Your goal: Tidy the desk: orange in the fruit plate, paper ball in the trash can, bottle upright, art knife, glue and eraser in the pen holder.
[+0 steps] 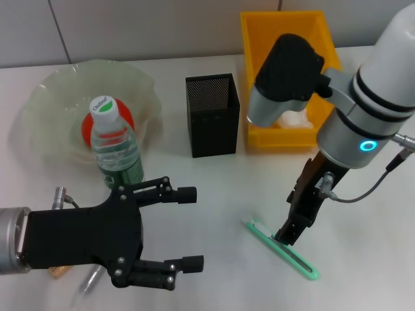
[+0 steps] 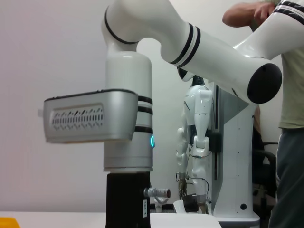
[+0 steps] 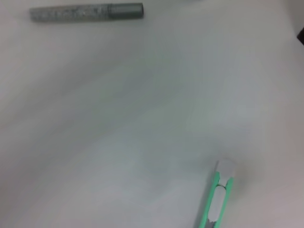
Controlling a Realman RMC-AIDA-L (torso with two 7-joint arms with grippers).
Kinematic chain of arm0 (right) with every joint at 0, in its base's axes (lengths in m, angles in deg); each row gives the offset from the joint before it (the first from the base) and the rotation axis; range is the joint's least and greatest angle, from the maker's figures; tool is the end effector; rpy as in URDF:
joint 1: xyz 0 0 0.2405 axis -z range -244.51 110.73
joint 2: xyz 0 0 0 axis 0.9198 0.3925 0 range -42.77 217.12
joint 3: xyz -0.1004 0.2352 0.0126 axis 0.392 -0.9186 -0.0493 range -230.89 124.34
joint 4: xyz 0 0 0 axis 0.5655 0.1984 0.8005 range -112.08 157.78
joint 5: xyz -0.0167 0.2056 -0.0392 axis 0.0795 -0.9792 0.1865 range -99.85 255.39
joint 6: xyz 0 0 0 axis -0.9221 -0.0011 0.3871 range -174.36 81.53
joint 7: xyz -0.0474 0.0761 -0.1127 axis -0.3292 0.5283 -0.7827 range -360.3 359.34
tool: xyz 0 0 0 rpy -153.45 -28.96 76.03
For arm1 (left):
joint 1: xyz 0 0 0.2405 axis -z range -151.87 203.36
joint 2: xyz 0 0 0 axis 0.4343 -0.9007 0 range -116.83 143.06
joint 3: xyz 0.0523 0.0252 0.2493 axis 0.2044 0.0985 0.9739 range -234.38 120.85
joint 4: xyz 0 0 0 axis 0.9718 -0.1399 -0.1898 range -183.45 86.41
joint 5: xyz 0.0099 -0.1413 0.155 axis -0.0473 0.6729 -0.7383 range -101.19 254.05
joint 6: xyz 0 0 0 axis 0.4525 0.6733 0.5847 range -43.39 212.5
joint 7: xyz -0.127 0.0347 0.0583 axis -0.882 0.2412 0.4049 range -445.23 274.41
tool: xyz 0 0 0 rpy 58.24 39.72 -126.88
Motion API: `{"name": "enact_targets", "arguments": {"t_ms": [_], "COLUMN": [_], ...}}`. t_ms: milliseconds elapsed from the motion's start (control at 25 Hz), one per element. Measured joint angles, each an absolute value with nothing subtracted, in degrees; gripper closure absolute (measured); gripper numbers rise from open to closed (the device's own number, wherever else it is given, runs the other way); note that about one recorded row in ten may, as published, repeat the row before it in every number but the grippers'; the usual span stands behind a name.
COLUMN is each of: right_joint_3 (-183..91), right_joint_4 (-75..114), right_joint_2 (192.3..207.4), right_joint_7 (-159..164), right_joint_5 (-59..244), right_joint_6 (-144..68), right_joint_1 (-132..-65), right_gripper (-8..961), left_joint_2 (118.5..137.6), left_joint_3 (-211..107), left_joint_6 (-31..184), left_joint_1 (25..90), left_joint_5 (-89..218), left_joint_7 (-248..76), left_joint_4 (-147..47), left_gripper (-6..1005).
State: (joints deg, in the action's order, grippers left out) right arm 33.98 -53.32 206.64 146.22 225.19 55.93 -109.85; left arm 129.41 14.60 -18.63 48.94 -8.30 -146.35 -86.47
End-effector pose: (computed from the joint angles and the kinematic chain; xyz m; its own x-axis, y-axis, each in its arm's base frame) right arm 0.1375 0.3317 -0.0229 0.7336 -0.4828 0.4782 -0.4143 -0.8756 -0.2484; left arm -0.2191 0.2652 -0.0158 0.7399 0.0161 0.6725 -0.0036 -0.9996 0.0279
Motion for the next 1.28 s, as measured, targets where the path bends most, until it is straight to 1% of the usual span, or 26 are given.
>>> {"name": "enact_targets", "arguments": {"t_ms": [760, 1280], "right_joint_3": [38.4, 40.0], "right_joint_4": [-48.2, -47.1], "right_joint_2": [206.71, 206.79], "right_joint_7": [147.2, 147.6], "right_joint_5": [225.3, 225.1], "right_joint_6": [50.9, 49.6], "right_joint_1": [-111.9, -112.1], "right_gripper": [215, 242], "left_joint_2": [130.25, 130.38], "left_joint_3": [14.6, 14.6], "left_joint_6": [-18.6, -18.6], "left_joint_1": [48.2, 48.2], "left_joint_5": [-9.5, -9.7], "left_joint_7": [-145.7, -145.7], "left_joint_4": [-86.5, -86.6], "left_gripper": [134, 134]}}
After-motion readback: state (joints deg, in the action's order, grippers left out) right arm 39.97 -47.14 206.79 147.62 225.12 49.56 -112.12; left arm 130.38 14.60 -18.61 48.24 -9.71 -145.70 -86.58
